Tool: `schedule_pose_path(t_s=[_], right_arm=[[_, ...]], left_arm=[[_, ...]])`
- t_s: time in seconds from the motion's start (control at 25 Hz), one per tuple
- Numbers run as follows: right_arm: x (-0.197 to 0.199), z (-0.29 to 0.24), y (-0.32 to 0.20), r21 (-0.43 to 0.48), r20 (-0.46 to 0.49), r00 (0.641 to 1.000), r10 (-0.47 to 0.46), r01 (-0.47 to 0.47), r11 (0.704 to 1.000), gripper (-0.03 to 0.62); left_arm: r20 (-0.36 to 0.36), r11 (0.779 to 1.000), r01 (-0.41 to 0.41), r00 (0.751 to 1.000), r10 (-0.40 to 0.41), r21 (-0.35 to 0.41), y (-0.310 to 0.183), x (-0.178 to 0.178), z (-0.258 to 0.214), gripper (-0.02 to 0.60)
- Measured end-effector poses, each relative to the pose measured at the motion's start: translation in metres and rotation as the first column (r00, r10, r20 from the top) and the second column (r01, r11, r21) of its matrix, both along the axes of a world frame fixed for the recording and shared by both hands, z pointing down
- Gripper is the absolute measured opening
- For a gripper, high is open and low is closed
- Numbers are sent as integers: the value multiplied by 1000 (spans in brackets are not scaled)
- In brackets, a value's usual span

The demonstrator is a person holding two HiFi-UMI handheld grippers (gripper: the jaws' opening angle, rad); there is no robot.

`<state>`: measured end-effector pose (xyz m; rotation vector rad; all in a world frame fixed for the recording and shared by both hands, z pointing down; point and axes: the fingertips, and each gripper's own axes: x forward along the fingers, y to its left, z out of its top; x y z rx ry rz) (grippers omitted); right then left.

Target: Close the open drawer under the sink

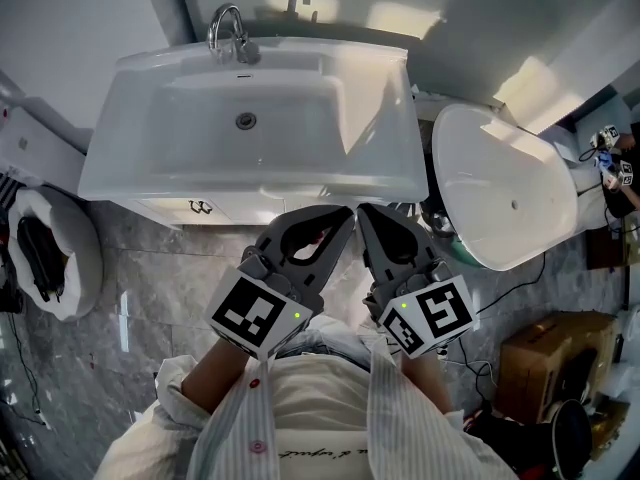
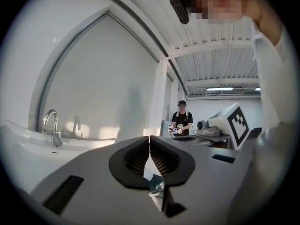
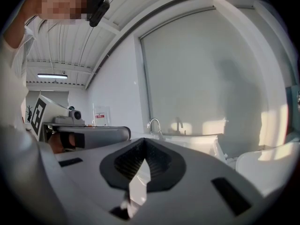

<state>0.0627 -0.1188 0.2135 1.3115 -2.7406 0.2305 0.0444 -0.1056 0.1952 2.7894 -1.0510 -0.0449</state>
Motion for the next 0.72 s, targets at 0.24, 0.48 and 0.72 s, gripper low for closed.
schedule_pose_path(t_s=[0.24, 0.48, 0.72], right_arm=[[0, 3, 1, -11, -3, 1000, 4, -4, 1000, 9], [0, 4, 4, -15, 2, 1000, -2, 2, 1000, 9], [6, -4, -3, 9, -10, 1000, 7, -7, 1000, 9]], left_arm=[[6, 1000, -13, 1000, 13, 8, 2, 1, 0, 18], [27, 998, -56, 998, 56, 0, 3, 4, -3, 18], [61, 990, -132, 990, 129, 47, -1, 12, -13, 18]])
